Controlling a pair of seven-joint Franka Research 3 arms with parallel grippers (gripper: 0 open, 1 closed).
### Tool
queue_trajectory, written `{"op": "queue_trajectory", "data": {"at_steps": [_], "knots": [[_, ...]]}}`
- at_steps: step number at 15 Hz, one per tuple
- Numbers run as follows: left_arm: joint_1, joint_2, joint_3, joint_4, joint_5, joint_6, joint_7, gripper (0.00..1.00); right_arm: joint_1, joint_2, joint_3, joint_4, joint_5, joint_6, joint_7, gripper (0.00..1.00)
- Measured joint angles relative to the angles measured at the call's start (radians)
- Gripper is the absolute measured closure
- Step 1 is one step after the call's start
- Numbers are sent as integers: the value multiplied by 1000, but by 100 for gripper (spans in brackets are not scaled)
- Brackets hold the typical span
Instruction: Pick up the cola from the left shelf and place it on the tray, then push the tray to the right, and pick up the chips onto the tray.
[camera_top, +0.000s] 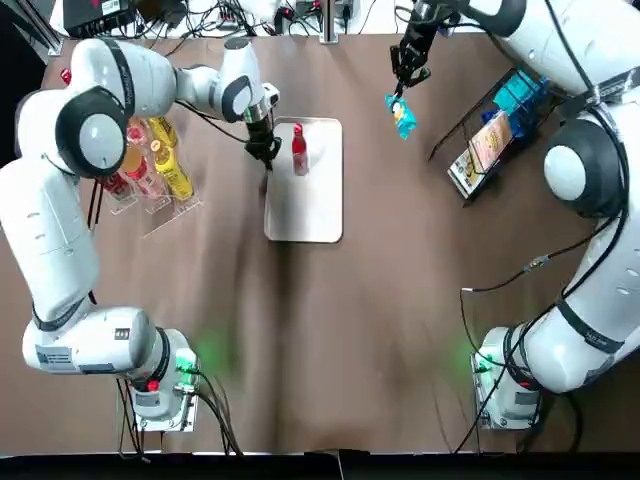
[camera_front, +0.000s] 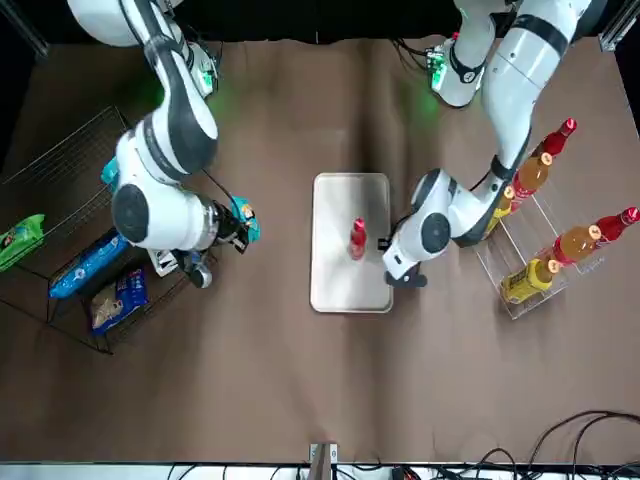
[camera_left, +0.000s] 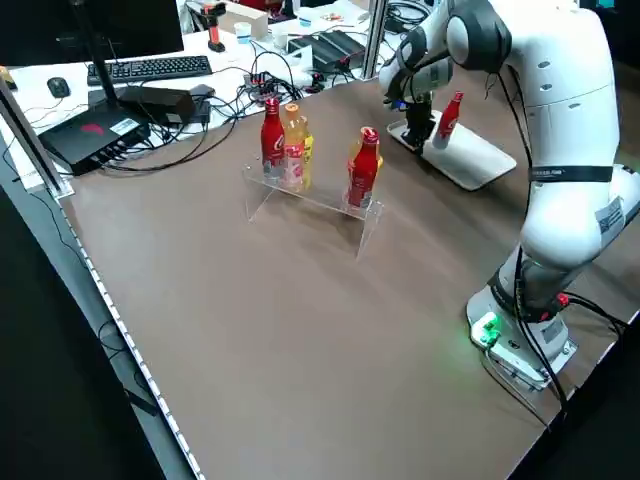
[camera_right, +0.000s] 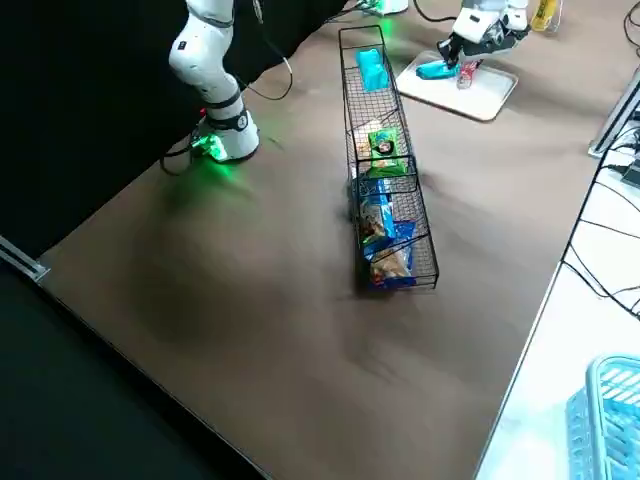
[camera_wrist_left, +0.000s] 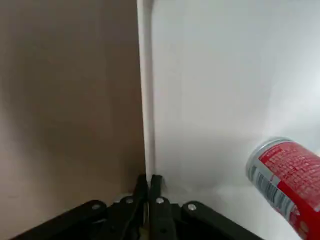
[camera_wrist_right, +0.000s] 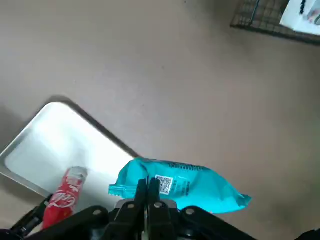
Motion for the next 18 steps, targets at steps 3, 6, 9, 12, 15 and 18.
{"op": "queue_trajectory", "data": {"at_steps": [3,6,9,12,15,18], "knots": [[-92,38,0,60,-43,0,-46,95,29,56,0,0,6,83,47,96],[-153,59,1,89,-60,1,-95,95,44,95,0,0,7,140,71,96],[-204,87,1,128,-63,5,-134,95,46,123,0,0,19,170,78,96],[-240,117,1,169,-64,8,-158,95,46,147,-1,0,66,177,79,96],[-252,128,1,185,-70,10,-172,95,46,174,-1,0,89,176,80,96],[-249,128,1,199,-73,10,-174,86,46,206,-1,-3,90,172,80,96]]}}
